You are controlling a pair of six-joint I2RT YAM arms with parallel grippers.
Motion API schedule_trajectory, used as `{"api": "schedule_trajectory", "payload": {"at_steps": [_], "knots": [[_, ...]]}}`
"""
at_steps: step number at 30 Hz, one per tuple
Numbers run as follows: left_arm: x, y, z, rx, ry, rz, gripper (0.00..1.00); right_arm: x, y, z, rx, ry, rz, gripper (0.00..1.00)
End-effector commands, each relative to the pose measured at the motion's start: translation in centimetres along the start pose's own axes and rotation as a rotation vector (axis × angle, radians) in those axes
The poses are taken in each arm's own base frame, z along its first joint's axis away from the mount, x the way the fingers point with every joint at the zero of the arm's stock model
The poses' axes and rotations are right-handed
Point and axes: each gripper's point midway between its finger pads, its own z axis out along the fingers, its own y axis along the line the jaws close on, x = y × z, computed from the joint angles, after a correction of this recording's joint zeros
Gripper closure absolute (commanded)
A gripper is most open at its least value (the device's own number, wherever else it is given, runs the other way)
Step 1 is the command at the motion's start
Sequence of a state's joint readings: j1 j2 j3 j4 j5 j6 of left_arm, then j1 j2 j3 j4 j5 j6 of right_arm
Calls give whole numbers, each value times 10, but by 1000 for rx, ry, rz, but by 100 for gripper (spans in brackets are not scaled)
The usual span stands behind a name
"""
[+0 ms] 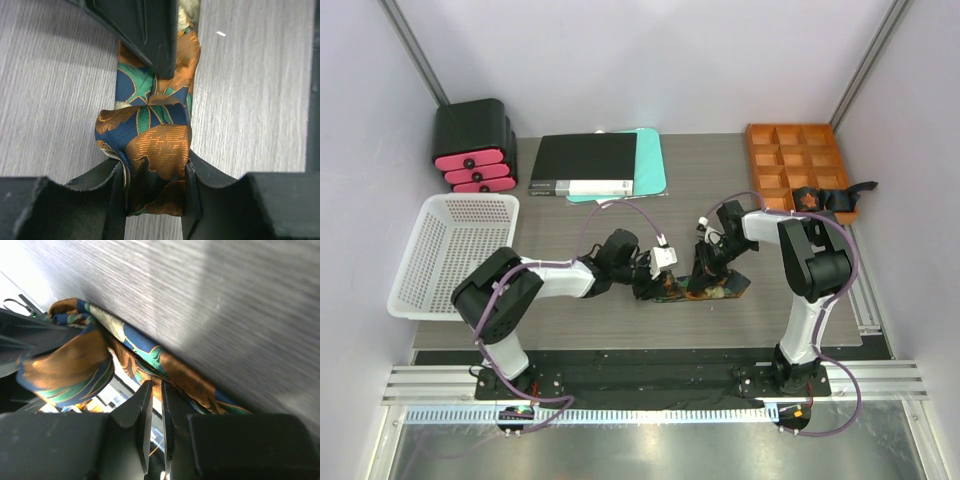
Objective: Roll the ties
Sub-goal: Roll the tie at the center of the board.
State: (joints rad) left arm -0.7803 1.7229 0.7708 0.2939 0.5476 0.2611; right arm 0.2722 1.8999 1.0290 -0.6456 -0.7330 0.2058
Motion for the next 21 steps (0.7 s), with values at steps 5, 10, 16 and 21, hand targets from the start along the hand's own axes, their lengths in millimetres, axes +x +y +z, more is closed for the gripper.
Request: {"api": "schedule_trajectory", "payload": {"at_steps": [5,10,16,21], "knots": [[-13,-22,-20,202,-21,136,89,-16,-57,16,235,-7,-3,82],[21,-16,-20,179,131,128,89,-19,-55,15,220,-13,7,83],[48,-2,-19,107,250,96,89,-21,-23,-1,115,-58,-54,84],[53,3,-15,83,288,79,89,-27,28,-28,-33,-154,-106,75]]}}
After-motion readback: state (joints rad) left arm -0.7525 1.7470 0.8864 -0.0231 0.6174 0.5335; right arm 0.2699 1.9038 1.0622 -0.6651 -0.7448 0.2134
